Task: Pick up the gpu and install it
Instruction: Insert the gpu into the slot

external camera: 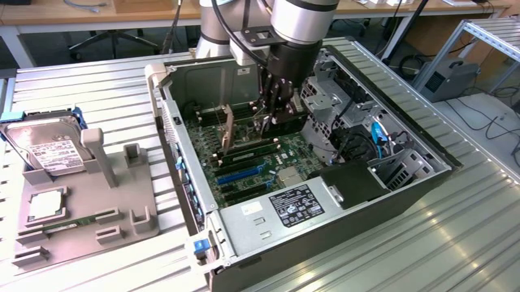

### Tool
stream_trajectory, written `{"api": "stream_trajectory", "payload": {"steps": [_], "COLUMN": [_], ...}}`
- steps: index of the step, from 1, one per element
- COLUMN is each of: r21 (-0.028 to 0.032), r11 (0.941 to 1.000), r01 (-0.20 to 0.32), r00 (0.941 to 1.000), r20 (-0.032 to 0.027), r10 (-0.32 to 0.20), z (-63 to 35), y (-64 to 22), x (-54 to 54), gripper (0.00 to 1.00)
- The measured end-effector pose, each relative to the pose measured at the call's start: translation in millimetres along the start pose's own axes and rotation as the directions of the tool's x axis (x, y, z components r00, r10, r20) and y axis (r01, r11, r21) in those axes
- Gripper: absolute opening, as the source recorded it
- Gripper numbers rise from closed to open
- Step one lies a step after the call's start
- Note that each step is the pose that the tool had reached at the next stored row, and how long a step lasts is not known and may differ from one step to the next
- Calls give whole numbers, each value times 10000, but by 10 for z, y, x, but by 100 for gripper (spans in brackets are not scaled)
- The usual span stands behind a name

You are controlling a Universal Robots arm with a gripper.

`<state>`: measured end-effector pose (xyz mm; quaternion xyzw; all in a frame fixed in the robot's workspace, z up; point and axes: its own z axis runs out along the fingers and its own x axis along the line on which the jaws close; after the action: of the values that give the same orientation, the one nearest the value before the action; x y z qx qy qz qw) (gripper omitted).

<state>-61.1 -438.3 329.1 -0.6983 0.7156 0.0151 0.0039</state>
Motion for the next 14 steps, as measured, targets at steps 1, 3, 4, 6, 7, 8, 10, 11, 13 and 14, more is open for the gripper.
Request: {"api": "stream_trajectory", "payload": {"steps": [1, 3, 4, 6, 7, 8, 10, 11, 13, 14], "r21": [0, 1, 0, 0, 1, 1, -1, 0, 0, 0], "r11": [10000, 10000, 10000, 10000, 10000, 10000, 10000, 10000, 10000, 10000], "r01": [0, 1, 0, 0, 0, 0, 0, 0, 0, 0], "r00": [10000, 10000, 10000, 10000, 10000, 10000, 10000, 10000, 10000, 10000], "r20": [-1, -1, -1, 0, 0, 0, 0, 0, 1, 1], "r10": [0, -1, 0, 0, 0, 0, 0, 0, 0, 0], "z": [0, 0, 0, 0, 0, 0, 0, 0, 0, 0], "y": [0, 0, 0, 0, -1, -1, -1, -1, -1, 0], "x": [3, 10, 15, 23, 30, 33, 34, 34, 35, 37], "gripper": [27, 27, 27, 27, 27, 27, 27, 27, 27, 27]}}
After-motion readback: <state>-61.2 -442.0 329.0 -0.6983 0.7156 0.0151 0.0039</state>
